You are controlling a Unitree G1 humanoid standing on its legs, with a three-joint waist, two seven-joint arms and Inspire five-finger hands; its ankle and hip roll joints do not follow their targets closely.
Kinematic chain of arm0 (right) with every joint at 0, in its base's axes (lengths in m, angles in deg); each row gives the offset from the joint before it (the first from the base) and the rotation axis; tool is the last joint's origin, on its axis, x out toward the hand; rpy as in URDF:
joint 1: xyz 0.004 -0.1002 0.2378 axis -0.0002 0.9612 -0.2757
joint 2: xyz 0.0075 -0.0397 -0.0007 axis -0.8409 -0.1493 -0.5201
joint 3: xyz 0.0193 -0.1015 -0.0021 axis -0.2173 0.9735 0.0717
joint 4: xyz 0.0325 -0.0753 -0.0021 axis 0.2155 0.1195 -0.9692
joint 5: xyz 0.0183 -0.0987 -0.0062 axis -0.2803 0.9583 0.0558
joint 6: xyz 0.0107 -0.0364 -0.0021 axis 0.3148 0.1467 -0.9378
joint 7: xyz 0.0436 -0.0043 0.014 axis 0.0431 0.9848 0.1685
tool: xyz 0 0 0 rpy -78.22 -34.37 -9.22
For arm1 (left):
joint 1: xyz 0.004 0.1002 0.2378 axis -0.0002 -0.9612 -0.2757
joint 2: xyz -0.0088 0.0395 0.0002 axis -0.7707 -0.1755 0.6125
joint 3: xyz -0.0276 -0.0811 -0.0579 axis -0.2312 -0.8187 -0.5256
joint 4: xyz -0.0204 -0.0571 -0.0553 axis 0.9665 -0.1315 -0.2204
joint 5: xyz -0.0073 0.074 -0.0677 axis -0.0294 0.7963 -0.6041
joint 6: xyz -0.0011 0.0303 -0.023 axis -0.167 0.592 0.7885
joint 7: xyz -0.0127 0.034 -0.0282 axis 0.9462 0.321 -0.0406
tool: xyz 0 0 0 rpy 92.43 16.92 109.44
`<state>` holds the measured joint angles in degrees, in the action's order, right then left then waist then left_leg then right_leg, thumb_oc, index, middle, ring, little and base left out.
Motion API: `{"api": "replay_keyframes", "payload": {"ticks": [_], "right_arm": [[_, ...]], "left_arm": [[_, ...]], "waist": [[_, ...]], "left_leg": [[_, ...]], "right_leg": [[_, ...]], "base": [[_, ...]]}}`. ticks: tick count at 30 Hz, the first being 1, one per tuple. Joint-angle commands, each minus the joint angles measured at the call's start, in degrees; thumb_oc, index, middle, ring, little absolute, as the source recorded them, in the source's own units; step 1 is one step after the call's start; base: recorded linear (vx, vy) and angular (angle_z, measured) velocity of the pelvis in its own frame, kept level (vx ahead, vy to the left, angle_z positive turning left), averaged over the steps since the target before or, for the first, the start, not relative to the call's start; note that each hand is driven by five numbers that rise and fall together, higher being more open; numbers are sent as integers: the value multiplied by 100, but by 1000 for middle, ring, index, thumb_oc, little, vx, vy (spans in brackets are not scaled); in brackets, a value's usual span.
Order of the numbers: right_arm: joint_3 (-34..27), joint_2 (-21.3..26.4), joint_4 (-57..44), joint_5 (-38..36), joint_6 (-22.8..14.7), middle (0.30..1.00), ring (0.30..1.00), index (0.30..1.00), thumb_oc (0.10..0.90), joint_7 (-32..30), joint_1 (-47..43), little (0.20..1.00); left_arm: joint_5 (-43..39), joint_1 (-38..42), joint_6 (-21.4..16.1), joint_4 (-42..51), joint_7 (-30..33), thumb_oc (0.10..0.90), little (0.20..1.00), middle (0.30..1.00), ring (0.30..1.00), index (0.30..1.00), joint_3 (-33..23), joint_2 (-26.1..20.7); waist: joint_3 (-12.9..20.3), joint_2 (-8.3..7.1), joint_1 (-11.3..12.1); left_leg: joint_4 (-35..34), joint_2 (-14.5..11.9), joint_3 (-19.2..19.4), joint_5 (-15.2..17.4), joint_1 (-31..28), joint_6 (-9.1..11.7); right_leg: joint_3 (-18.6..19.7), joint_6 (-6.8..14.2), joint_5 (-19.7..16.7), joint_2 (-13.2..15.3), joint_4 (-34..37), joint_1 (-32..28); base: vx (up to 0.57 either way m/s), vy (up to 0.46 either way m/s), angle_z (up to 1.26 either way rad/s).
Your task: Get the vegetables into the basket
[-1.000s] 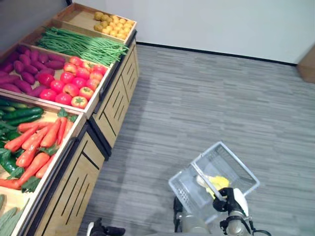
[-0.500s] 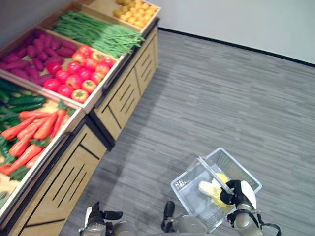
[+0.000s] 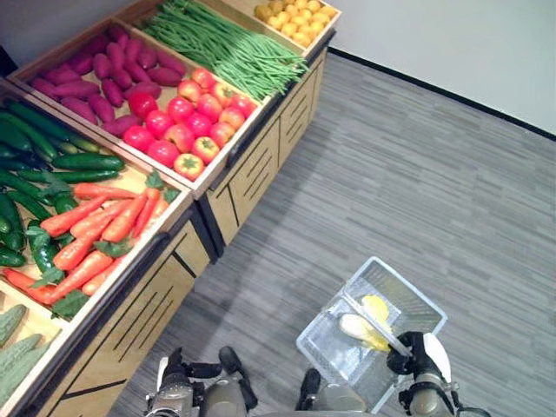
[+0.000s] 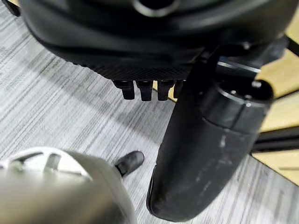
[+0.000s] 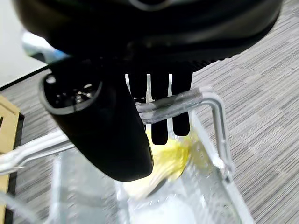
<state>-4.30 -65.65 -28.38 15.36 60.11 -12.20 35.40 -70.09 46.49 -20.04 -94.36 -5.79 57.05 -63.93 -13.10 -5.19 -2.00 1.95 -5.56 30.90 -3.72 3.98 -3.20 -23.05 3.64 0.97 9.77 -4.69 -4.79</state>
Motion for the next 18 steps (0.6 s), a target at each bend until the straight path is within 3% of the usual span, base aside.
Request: {"api": "replay_keyframes", "payload": {"ticks": [1,5,6,9,10,11,12,16,17,18], "right_arm": [[-125,287,-399,44,-347,300,300,300,400,-384,-549,300],[-75,289,-463,57,-338,300,300,300,400,-379,-593,300],[-45,270,-334,61,-322,300,300,300,400,-367,-747,300],[-81,245,-265,15,-325,300,300,300,400,-376,-739,300],[-95,236,-263,-16,-324,300,300,300,400,-380,-734,300],[-95,237,-262,-16,-324,300,300,300,400,-380,-734,300],[-129,204,-218,-85,-345,300,300,300,400,-400,-706,300],[-142,162,-213,-142,-344,300,300,300,400,-417,-690,300],[-168,154,-154,-168,-344,300,300,300,400,-439,-696,300],[-191,141,-34,-225,-335,300,300,300,400,-454,-709,300]], "left_arm": [[7,-502,-27,-62,155,900,1000,1000,1000,1000,163,79],[-27,-507,-34,-25,163,900,1000,1000,1000,1000,165,61],[-28,-533,-36,-44,159,900,1000,1000,1000,1000,156,46],[22,-569,-15,-67,155,900,1000,1000,1000,1000,201,43],[27,-575,-11,-82,160,900,1000,1000,1000,1000,199,27],[27,-575,-11,-83,160,900,1000,1000,1000,1000,199,28],[36,-570,-12,-127,164,900,1000,1000,1000,1000,220,5],[35,-550,-60,-114,153,900,1000,1000,1000,1000,234,-45],[29,-532,-64,-118,150,900,1000,1000,1000,1000,248,-58],[6,-519,-76,-129,139,900,1000,1000,1000,1000,268,-70]], "waist": [[99,-99,237],[99,-111,276],[92,-118,388],[88,-86,346],[84,-56,304],[88,-56,307],[39,18,202],[-94,43,111],[-134,38,55],[-189,41,-43]], "left_leg": [[648,-214,-61,509,236,489],[520,-126,-114,530,201,420],[331,-23,-136,596,58,325],[41,180,-407,666,-212,197],[-62,163,-415,566,-298,155],[-69,163,-411,561,-298,156],[-205,138,-645,550,-491,185],[-266,63,-938,553,-675,294],[-258,66,-1098,578,-717,331],[-198,94,-1378,638,-779,364]], "right_leg": [[257,663,-264,470,-216,-89],[272,713,-362,529,-355,-10],[156,805,-602,678,-631,75],[622,837,-721,630,-1376,330],[769,729,-794,497,-1431,536],[773,728,-793,496,-1434,543],[1017,639,-699,369,-1489,917],[1037,642,-719,442,-1016,1218],[1303,677,-737,367,-742,1315],[1885,724,-751,189,-412,1441]], "base": [[94,158,18],[52,126,15],[81,157,7],[110,132,6],[42,22,28],[105,-22,64],[165,-43,71],[137,-116,77],[170,-133,74],[249,-163,61]]}}
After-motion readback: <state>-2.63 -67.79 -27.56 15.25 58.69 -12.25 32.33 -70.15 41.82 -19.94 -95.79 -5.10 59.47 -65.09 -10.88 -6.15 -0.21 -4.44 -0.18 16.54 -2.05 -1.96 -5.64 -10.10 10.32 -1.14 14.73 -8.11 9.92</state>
